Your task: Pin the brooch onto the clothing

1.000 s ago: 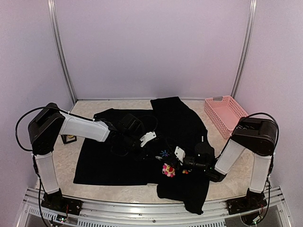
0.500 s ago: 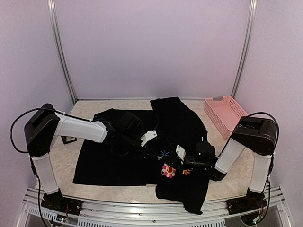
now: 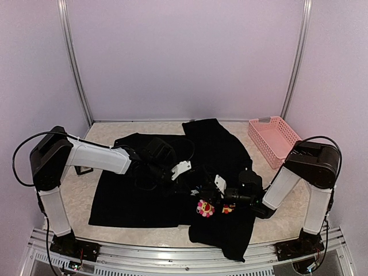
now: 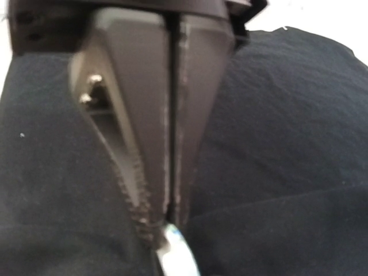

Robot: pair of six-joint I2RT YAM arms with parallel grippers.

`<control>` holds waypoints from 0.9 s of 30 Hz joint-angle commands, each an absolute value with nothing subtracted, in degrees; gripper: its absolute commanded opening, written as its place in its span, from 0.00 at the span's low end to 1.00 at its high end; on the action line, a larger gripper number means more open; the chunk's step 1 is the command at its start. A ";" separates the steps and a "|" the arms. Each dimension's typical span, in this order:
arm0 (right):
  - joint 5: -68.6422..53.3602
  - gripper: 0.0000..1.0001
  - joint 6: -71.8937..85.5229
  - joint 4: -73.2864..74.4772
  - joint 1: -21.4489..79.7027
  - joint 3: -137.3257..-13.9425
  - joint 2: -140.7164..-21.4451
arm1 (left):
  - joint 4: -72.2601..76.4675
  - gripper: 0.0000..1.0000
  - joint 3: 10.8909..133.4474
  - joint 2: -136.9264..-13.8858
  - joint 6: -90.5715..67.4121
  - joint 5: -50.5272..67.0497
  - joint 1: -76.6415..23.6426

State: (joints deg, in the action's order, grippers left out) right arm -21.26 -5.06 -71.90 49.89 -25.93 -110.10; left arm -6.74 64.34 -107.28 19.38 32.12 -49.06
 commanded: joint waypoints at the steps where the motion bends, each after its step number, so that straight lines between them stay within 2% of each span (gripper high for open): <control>1: -24.11 0.26 -6.15 -67.56 49.26 -25.13 -106.56 | -8.39 0.00 65.71 -104.98 19.26 32.10 -48.96; 6: -26.98 0.40 -3.60 -66.28 49.11 -24.75 -106.43 | -9.18 0.00 66.17 -104.20 19.22 31.99 -48.95; 12: -25.27 0.44 -0.71 -66.96 49.10 -27.09 -110.54 | -9.42 0.00 66.54 -103.07 18.85 33.79 -49.09; 14: -24.42 0.39 -0.66 -66.86 48.92 -27.46 -111.05 | -10.33 0.00 66.73 -102.93 19.18 33.93 -49.21; 20: -21.71 0.12 -0.52 -64.96 48.71 -28.04 -111.30 | -11.97 0.00 66.94 -102.55 19.60 34.51 -49.25; 27: -22.18 0.01 -0.16 -61.45 48.38 -29.49 -111.14 | -12.62 0.00 67.71 -102.77 20.03 34.27 -49.72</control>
